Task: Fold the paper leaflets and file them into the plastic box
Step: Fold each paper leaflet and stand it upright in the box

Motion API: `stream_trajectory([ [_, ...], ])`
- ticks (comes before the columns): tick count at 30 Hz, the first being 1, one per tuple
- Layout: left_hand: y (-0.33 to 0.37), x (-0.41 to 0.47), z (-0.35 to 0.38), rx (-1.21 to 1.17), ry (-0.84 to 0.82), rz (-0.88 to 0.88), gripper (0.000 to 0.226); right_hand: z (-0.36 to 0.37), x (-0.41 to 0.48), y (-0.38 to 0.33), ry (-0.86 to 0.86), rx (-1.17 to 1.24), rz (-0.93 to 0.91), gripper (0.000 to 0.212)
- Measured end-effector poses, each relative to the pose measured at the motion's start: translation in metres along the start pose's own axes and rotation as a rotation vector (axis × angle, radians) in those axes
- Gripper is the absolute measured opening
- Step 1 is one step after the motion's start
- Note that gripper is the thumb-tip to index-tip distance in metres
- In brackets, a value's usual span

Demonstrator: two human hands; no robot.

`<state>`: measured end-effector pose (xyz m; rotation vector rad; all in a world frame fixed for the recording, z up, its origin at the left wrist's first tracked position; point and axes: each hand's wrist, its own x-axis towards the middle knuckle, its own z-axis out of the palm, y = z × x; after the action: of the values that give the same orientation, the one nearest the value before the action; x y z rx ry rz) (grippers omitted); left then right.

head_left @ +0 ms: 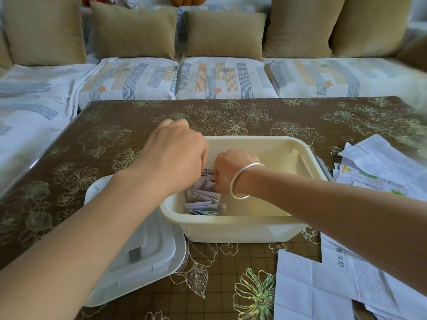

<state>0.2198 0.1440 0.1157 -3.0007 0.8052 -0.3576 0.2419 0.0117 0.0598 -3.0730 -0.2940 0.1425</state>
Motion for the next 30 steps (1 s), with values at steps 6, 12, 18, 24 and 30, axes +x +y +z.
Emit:
stream_trajectory([
  [6, -0.011, -0.008, 0.009, -0.103, 0.031, 0.009, 0.035, -0.004, 0.000, -0.009, -0.019, 0.019, -0.079, 0.021],
  [12, -0.015, -0.021, 0.005, -0.207, 0.078, -0.014, 0.039, -0.011, -0.002, -0.009, -0.055, 0.192, -0.096, 0.006],
  [18, -0.004, -0.045, 0.001, -0.363, 0.116, -0.074, 0.044, -0.042, -0.037, 0.011, 0.061, 0.423, -0.074, 0.012],
  [24, 0.033, -0.070, -0.010, -0.470, 0.263, -0.063, 0.042, -0.059, -0.148, 0.044, 0.356, 0.744, -0.049, 0.011],
  [30, 0.095, -0.113, -0.003, -0.602, 0.452, 0.076, 0.030, 0.014, -0.240, 0.058, 0.475, 0.734, 0.125, 0.021],
])
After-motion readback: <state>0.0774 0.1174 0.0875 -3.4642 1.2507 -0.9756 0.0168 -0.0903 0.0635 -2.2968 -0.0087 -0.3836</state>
